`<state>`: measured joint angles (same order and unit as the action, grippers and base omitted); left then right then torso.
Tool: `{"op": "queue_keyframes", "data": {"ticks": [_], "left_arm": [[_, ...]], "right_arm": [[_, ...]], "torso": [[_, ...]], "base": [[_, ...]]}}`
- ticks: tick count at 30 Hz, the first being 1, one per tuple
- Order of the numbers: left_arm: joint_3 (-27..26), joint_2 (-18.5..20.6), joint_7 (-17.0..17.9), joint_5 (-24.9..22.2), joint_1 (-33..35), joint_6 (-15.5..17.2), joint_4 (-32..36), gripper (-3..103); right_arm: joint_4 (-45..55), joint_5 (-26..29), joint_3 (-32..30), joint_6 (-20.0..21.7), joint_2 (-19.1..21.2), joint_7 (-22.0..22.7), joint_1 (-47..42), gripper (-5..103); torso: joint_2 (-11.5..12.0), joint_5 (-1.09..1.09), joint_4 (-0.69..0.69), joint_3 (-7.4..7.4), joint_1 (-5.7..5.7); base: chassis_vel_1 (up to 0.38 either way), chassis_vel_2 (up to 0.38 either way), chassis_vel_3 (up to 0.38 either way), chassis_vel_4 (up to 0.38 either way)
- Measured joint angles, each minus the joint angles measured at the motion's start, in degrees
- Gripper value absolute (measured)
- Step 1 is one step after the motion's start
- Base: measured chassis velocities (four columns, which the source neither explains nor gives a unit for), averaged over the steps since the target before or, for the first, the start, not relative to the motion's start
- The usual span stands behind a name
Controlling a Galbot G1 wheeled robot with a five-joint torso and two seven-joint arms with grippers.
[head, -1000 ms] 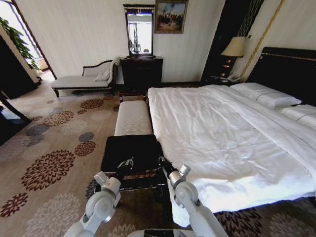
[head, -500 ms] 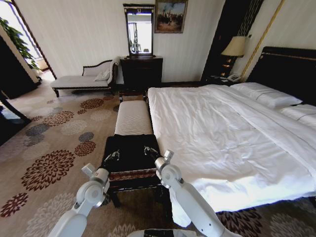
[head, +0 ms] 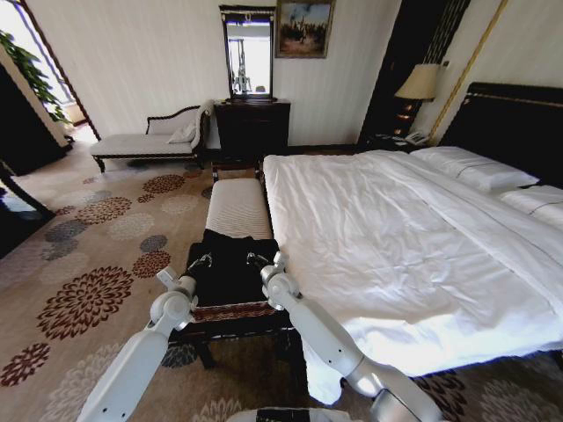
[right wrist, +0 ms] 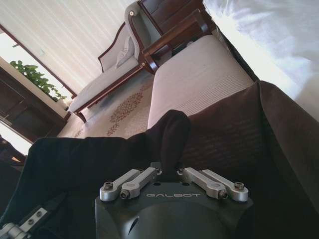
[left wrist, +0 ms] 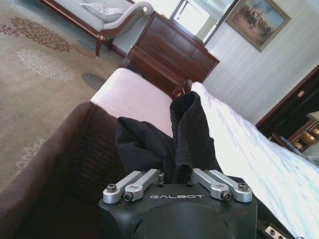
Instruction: Fold the clothes on the bed and place them into the basket.
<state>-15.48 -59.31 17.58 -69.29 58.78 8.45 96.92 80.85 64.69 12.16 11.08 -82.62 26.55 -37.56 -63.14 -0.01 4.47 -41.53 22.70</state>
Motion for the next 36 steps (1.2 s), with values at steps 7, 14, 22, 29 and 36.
{"op": "queue_keyframes", "data": {"ticks": [7,14,22,29,36], "left_arm": [[3.62,0.03,1.28,-1.70,-4.35,0.64,-4.52,11],[9.18,0.47,3.41,-4.32,-11.03,1.85,-9.68,11],[10.12,-0.50,3.28,-3.00,-11.85,2.14,-13.35,11],[11.20,-1.25,2.70,-2.19,-13.20,2.51,-16.57,11],[12.61,-2.12,3.01,-0.48,-14.46,3.73,-19.26,11]], "right_arm": [[-3.24,1.47,2.09,1.29,-0.99,2.68,2.18,6],[-8.16,2.25,3.28,2.98,-2.49,5.04,4.72,6],[-11.76,2.09,3.97,3.57,-2.65,5.31,6.54,6],[-15.17,0.75,4.23,3.08,-3.08,3.83,7.74,6],[-16.67,-0.67,4.92,2.22,-3.39,2.01,7.98,9]], "torso": [[0.00,0.00,-0.01,0.00,0.00],[0.00,0.01,0.00,0.00,0.00],[-0.01,0.01,-0.01,0.00,-0.01],[-0.01,0.01,-0.01,0.00,-0.01],[-0.01,0.01,-0.01,0.01,0.00]], "base": [[0.000,0.000,0.000,0.000],[0.000,0.000,0.000,0.000],[0.000,0.000,0.000,0.000],[0.000,0.000,0.000,0.000],[0.000,0.000,0.000,0.000]]}}
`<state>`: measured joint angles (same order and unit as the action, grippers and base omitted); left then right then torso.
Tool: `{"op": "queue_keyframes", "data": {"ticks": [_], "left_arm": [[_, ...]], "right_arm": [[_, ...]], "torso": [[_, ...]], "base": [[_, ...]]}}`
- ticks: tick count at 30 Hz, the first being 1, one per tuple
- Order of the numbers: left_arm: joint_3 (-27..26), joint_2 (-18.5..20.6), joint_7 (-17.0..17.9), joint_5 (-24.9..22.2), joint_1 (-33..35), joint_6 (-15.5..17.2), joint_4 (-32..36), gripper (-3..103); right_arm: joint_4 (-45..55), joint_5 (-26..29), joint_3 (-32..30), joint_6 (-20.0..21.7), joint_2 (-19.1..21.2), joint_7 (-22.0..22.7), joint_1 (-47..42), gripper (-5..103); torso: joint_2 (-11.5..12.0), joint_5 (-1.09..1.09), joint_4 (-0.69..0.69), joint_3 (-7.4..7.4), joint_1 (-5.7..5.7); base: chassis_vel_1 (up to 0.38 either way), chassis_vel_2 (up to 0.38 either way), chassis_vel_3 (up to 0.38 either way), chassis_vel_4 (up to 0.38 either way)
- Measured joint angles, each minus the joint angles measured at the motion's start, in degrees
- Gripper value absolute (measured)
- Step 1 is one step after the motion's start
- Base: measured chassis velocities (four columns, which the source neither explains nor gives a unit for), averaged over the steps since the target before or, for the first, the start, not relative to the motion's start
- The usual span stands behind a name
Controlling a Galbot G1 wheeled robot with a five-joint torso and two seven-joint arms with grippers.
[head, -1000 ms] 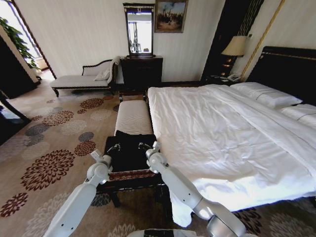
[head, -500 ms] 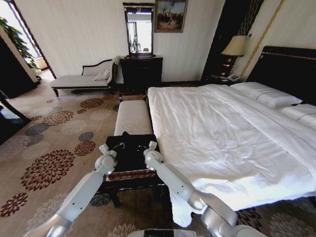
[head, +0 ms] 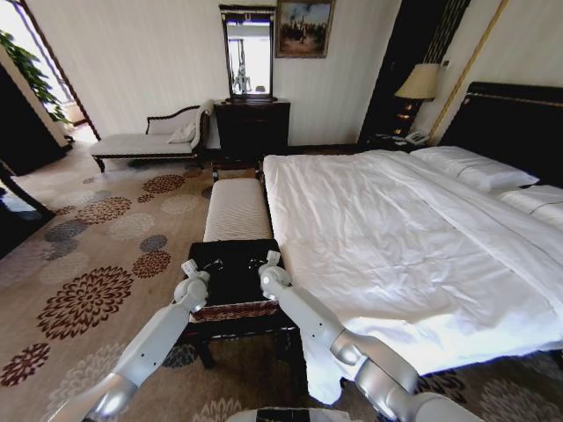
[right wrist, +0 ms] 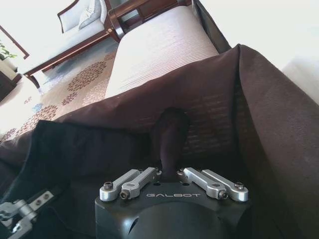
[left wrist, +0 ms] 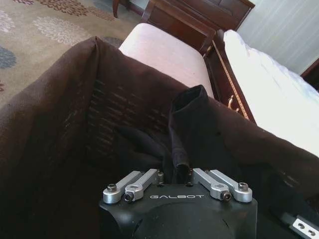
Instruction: Fold the clothes on the bed and place them into the basket.
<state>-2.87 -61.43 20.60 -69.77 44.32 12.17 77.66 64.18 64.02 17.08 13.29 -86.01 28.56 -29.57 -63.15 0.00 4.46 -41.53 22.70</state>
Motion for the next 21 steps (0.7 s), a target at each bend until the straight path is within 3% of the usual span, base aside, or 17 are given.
{"op": "queue_keyframes", "data": {"ticks": [2,3,6,9,10,14,15,16,18,19,20,21], "left_arm": [[0.10,-0.03,0.08,0.28,0.00,0.55,-0.01,16],[0.13,-0.05,0.11,0.43,0.02,0.89,-0.01,16],[0.12,-0.09,0.45,1.36,0.66,3.06,0.33,32],[0.00,-0.06,0.55,1.74,0.98,3.70,0.38,38],[-0.26,0.01,0.67,2.31,1.37,3.94,0.38,49],[-0.57,0.24,0.90,2.48,1.75,3.96,0.71,55],[-0.90,0.90,1.11,2.69,2.17,3.95,1.97,71],[-0.93,1.08,1.15,2.86,2.26,3.93,2.22,76],[-0.96,1.29,1.16,3.11,2.38,3.90,2.48,82],[-1.03,1.50,1.18,3.43,2.56,3.84,2.80,82],[-1.19,1.89,1.19,3.72,2.97,3.66,3.56,92],[-1.33,2.23,1.19,3.86,3.35,3.56,4.26,92]], "right_arm": [[-0.01,-0.38,0.18,-0.14,0.09,-0.33,-0.08,9],[-0.02,-0.52,0.25,-0.24,0.09,-0.50,-0.11,14],[-0.03,0.40,0.76,-2.30,0.50,-2.05,-0.29,30],[0.10,0.82,1.07,-2.73,0.81,-2.34,-0.34,35],[0.35,1.14,1.40,-2.92,1.11,-2.46,-0.44,41],[0.78,1.37,1.58,-2.92,1.38,-2.44,-0.71,52],[1.78,1.47,1.93,-2.82,1.95,-2.01,-1.27,69],[2.05,1.47,1.96,-2.77,2.08,-1.87,-1.37,74],[2.49,1.50,1.99,-2.67,2.29,-1.69,-1.49,74],[2.94,1.52,2.01,-2.61,2.48,-1.53,-1.58,79],[3.95,1.67,2.07,-2.41,2.96,-1.25,-1.72,84],[4.98,1.88,2.15,-2.26,3.36,-1.01,-1.77,90]], "torso": [[0.00,0.00,0.00,0.00,0.00],[0.00,0.00,0.00,0.00,0.00],[0.00,0.00,0.00,0.00,-0.01],[0.00,0.00,0.01,0.01,0.00],[0.00,0.00,0.01,0.00,0.00],[0.00,0.00,0.00,0.00,0.00],[0.00,0.00,0.00,0.01,0.00],[0.00,0.00,0.00,0.01,-0.01],[0.00,0.00,0.00,0.01,-0.01],[0.00,0.00,0.01,0.01,-0.01],[0.00,0.00,0.01,0.00,0.00],[0.00,0.00,0.00,0.01,0.00]], "base": [[0.000,0.000,0.000,0.000],[0.000,0.000,0.000,0.000],[0.000,0.000,0.000,0.000],[0.000,0.000,0.000,0.000],[0.000,0.000,0.000,0.000],[0.000,0.000,0.000,0.000],[0.000,0.000,0.000,0.000],[0.000,0.000,0.000,0.000],[0.000,0.000,0.000,0.000],[0.000,0.000,0.000,0.000],[0.000,0.000,0.000,0.000],[0.000,0.000,0.000,0.000]]}}
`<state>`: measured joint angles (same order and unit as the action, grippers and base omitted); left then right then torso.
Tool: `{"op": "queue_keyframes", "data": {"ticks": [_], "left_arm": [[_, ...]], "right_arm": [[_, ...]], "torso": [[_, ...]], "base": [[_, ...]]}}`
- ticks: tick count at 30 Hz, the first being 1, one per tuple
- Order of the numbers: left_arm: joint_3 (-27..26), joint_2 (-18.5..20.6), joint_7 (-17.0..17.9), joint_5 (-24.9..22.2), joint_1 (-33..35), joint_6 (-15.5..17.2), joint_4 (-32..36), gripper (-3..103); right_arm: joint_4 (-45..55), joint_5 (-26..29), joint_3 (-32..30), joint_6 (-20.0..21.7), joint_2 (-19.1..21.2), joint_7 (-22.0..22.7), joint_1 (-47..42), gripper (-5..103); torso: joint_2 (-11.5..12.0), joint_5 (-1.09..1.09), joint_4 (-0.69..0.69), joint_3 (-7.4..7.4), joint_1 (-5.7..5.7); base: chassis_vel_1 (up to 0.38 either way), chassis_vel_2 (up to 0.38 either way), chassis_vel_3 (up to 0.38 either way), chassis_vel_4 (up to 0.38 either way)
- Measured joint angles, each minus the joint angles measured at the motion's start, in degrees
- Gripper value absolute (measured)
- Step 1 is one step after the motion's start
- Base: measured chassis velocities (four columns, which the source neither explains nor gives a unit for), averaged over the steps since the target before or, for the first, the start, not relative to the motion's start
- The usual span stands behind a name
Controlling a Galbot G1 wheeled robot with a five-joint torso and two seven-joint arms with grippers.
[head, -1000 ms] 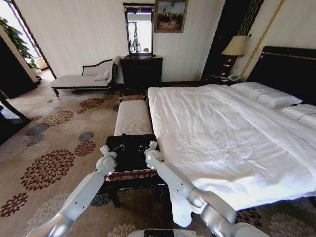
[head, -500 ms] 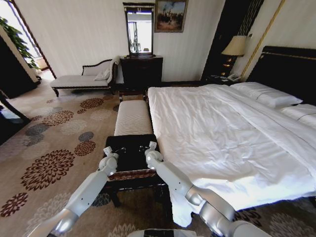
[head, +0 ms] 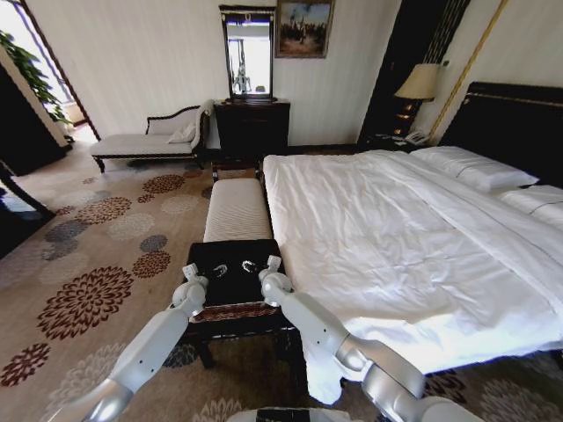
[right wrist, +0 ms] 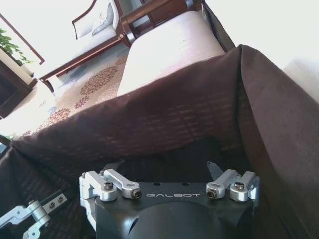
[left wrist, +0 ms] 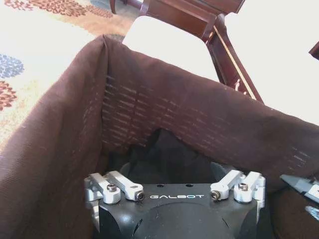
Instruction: Fold the clothes on the bed and place them into the basket.
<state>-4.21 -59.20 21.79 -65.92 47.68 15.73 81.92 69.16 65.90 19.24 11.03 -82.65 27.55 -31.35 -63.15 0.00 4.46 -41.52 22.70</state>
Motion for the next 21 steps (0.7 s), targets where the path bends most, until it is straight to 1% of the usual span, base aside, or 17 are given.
{"op": "queue_keyframes", "data": {"ticks": [1,2,4,7,10,12,14,15,16,18,19,20,21], "left_arm": [[0.00,0.00,0.00,0.00,0.00,0.00,0.00,92],[-0.10,0.32,0.02,0.17,0.35,-0.03,0.66,97],[-0.49,1.19,0.06,0.83,1.34,-0.17,2.64,100],[-0.95,2.28,-0.08,1.58,2.50,-0.41,4.36,100],[-2.66,5.27,-0.68,3.07,5.97,-0.77,9.14,100],[-3.06,5.69,-0.78,3.64,6.52,-1.03,9.73,100],[-5.50,7.26,-1.14,7.22,9.67,-3.10,13.73,100],[-6.64,7.59,-1.36,9.20,11.01,-4.24,15.23,100],[-6.64,7.59,-1.36,9.20,11.01,-4.24,15.23,100],[-8.63,7.95,-2.45,12.81,13.69,-6.43,18.03,100],[-10.38,7.95,-3.44,16.59,15.87,-8.27,19.59,100],[-11.29,7.83,-3.94,19.24,17.04,-9.55,20.22,100],[-12.34,7.45,-4.46,22.84,18.37,-11.50,20.82,100]], "right_arm": [[0.00,0.00,0.00,0.00,0.00,0.00,0.00,90],[0.85,0.14,0.05,0.09,0.32,0.25,-0.06,95],[3.75,1.17,-0.06,0.40,1.32,1.08,-0.41,100],[6.51,2.03,-0.36,0.69,2.31,1.85,-0.83,100],[12.31,4.17,-0.76,2.06,4.69,4.16,-1.89,100],[12.88,4.28,-0.91,2.26,4.92,4.42,-2.07,100],[16.62,3.46,-2.51,3.10,6.52,4.84,-3.76,100],[18.04,1.23,-3.35,3.14,7.14,4.03,-4.73,100],[18.04,1.23,-3.35,3.14,7.14,4.03,-4.73,100],[20.19,-3.48,-4.61,2.52,8.35,2.10,-6.33,100],[22.11,-6.54,-6.08,1.78,9.31,0.70,-7.91,100],[23.22,-7.71,-7.07,1.35,9.74,0.07,-8.99,100],[24.52,-9.38,-8.64,0.77,10.28,-0.80,-10.64,100]], "torso": [[0.00,0.00,0.00,0.00,0.00],[0.00,0.00,0.00,0.00,0.00],[0.00,0.00,0.00,0.00,0.00],[0.00,0.00,0.01,0.00,0.00],[0.00,0.00,-0.01,0.00,-0.01],[0.00,0.00,-0.01,0.00,-0.01],[0.00,0.00,-0.01,0.00,-0.01],[0.00,0.00,0.00,0.00,-0.01],[0.00,0.00,0.00,0.00,-0.01],[0.00,0.01,0.01,0.00,-0.01],[0.00,0.00,0.00,0.00,-0.01],[-0.01,0.01,0.00,0.00,-0.01],[0.00,0.02,-0.02,0.00,-0.01]], "base": [[0.000,0.000,0.000,0.000],[0.000,0.000,0.000,0.000],[0.000,0.000,0.000,0.000],[0.000,0.000,0.000,0.000],[0.000,0.000,0.000,0.000],[0.000,0.000,0.000,0.000],[0.000,0.000,0.000,0.000],[0.000,0.000,0.000,0.000],[0.000,0.000,0.000,0.000],[0.000,0.000,0.000,0.000],[0.000,0.000,0.000,0.000],[0.000,0.000,0.000,0.000],[0.000,0.000,0.000,0.000]]}}
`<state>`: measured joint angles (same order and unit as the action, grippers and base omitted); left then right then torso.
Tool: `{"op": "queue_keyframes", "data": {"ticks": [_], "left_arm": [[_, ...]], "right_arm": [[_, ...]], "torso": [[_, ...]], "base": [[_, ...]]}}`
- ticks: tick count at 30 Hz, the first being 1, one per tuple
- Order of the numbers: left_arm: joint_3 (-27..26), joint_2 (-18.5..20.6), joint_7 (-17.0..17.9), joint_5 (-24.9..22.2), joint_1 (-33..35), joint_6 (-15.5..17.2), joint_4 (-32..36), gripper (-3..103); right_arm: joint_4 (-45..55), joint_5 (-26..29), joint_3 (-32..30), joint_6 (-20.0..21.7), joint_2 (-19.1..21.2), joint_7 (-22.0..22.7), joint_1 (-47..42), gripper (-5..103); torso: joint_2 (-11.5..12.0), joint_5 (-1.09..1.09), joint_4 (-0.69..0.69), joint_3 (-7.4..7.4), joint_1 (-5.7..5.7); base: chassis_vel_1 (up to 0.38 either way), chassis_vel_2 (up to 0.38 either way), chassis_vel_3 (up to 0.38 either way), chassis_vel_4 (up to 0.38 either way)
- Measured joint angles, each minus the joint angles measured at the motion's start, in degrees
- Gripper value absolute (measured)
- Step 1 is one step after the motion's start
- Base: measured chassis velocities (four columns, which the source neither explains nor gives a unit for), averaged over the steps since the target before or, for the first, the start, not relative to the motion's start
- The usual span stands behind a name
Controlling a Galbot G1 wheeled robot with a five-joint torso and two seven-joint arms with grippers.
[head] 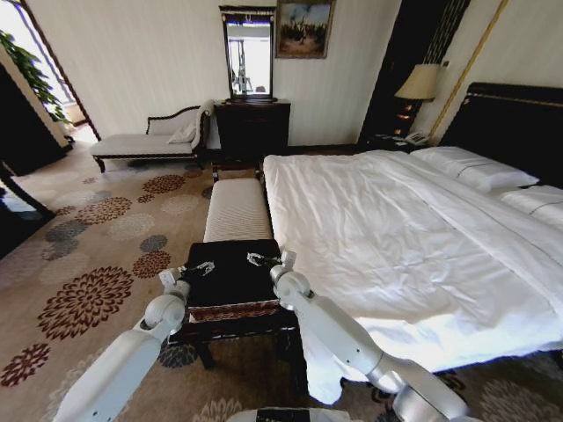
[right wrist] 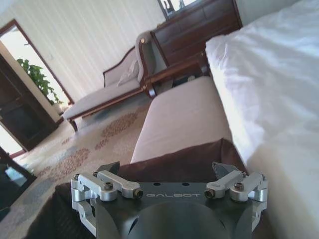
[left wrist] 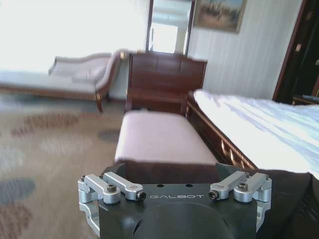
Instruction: Fold the clothes on the bed and place them into the basket.
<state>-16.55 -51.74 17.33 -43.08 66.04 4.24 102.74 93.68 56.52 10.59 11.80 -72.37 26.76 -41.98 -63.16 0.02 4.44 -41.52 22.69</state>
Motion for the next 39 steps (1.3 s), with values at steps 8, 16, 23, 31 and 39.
{"op": "queue_keyframes", "data": {"ticks": [8,16,23,31,39], "left_arm": [[-6.89,-4.18,-1.90,11.33,7.87,-8.67,3.88,100],[-14.26,-8.48,-2.11,15.97,18.58,-12.30,10.31,100],[-18.53,-12.56,-5.06,24.29,28.07,-16.29,14.53,100],[-21.81,-15.27,-6.36,28.93,35.24,-18.94,17.84,100],[-23.44,-17.41,-6.94,29.07,37.75,-20.83,17.95,100]], "right_arm": [[5.79,-14.94,-10.97,-5.56,7.95,-7.03,-11.48,100],[14.15,-24.39,-22.91,-9.31,13.67,-11.76,-27.31,100],[17.43,-30.65,-31.92,-14.43,11.51,-15.33,-38.97,100],[18.33,-39.29,-39.41,-20.34,5.27,-17.69,-45.66,100],[18.78,-40.95,-44.96,-23.33,4.27,-18.99,-49.38,100]], "torso": [[0.00,-0.01,0.03,-0.01,0.00],[0.00,-0.01,0.01,0.00,-0.01],[-0.01,-0.01,0.03,0.00,-0.01],[0.00,-0.01,0.03,0.00,0.00],[-0.01,-0.02,0.02,-0.01,0.01]], "base": [[0.000,0.000,0.000,0.000],[0.000,0.000,0.000,0.000],[0.000,0.000,0.000,0.000],[0.000,0.000,0.000,0.000],[0.000,0.000,0.000,0.000]]}}
